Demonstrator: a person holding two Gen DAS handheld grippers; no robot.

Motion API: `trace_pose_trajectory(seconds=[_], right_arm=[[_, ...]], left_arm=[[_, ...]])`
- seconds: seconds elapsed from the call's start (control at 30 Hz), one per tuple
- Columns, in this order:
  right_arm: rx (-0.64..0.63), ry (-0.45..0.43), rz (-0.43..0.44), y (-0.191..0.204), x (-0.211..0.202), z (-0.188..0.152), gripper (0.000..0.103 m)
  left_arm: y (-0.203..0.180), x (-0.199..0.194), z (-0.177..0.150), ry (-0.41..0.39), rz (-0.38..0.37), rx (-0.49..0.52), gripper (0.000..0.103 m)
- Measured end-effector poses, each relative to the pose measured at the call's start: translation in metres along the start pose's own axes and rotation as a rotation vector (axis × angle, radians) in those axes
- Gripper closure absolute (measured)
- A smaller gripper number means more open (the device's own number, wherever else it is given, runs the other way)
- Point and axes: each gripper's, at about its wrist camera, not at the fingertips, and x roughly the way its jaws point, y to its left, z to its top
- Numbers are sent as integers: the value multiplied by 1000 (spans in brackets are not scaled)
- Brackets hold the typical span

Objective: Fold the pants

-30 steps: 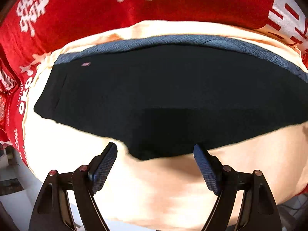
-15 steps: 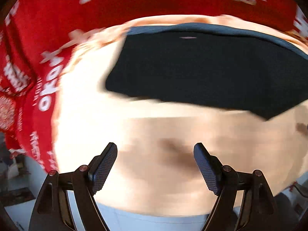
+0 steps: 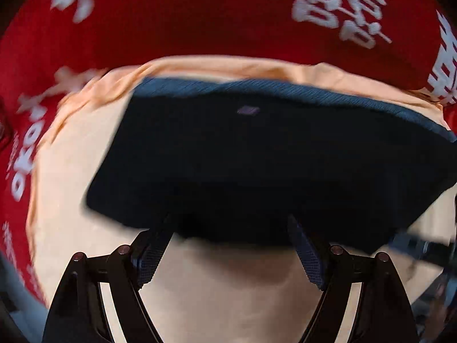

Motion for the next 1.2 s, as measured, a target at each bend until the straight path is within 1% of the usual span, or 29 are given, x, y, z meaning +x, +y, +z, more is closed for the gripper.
trace_pose_trajectory(seconds=[0.07, 0.17, 0.2, 0.23, 0.27, 0.3, 0.33, 0.4, 0.43, 0.5, 0.53, 0.6, 0.67, 0.7, 0.77, 0.8, 0.87, 0.9, 0.97, 1.03, 1.07, 1.1, 1.13, 1.17, 1.2], right_arm=[[24, -5, 31, -4, 4, 1, 51], [56, -25, 93, -5, 11, 8, 50], [56, -30, 95, -2, 12, 13, 55], [48, -20, 77, 3, 14, 17, 79], [27, -13, 47, 10, 13, 21, 90], [10, -18, 37, 14, 8, 20, 94], [-11, -25, 32, 19, 2, 17, 94], [-35, -33, -8, 20, -4, 7, 95], [-39, -27, -37, 18, -2, 1, 95], [-20, -5, -82, 7, 9, -6, 96], [-2, -2, -83, 2, 13, -8, 96], [24, -9, -56, -4, 13, -11, 96], [-11, 7, -79, 2, 9, -13, 95], [-30, 36, -95, 6, 8, -15, 94], [-67, 90, -141, 12, 1, -18, 94], [-100, 86, -166, 17, -9, -18, 94], [-164, 24, -207, 27, -28, -11, 94], [-200, -17, -237, 32, -38, -1, 94], [-243, -53, -281, 40, -43, 22, 94], [-265, -64, -335, 41, -39, 39, 91], [-279, -61, -372, 40, -34, 42, 87], [-293, -35, -437, 32, -24, 44, 83], [-295, -24, -432, 24, -21, 41, 82], [-289, -69, -386, 20, -29, 35, 82], [-262, -56, -377, 17, -33, 33, 82]], left_arm=[[-8, 14, 12, -1, 24, 3, 20], [-2, 28, 21, 20, 5, -39, 20], [1, 29, 22, 21, 14, -41, 20], [4, 28, 22, 20, 4, -37, 20], [6, 26, 22, 21, -5, -32, 20], [8, 23, 20, 17, 14, -15, 20], [10, 21, 18, 10, 56, 26, 20], [16, 22, 12, 20, 93, 71, 20], [22, 26, 7, 39, 108, 78, 20], [30, 31, -2, 56, 106, 87, 20], [29, 31, -6, 41, 112, 111, 20], [24, 29, -10, 25, 137, 156, 20], [21, 26, -10, 33, 144, 151, 20], [22, 24, -8, 42, 138, 138, 20], [23, 16, -1, 43, 103, 102, 20], [24, 11, 4, 31, 88, 88, 20], [23, 4, 12, 10, 65, 67, 20], [19, 3, 19, 4, 58, 57, 20], [7, 6, 24, -8, 37, 51, 20], [-12, 9, 29, -8, -1, 53, 20], [-22, 11, 29, -5, -22, 58, 20], [-34, 14, 28, 3, -43, 67, 20], [-48, 19, 26, 21, -59, 85, 20], [-59, 23, 22, 38, -60, 103, 20], [-68, 26, 19, 51, -50, 120, 20]])
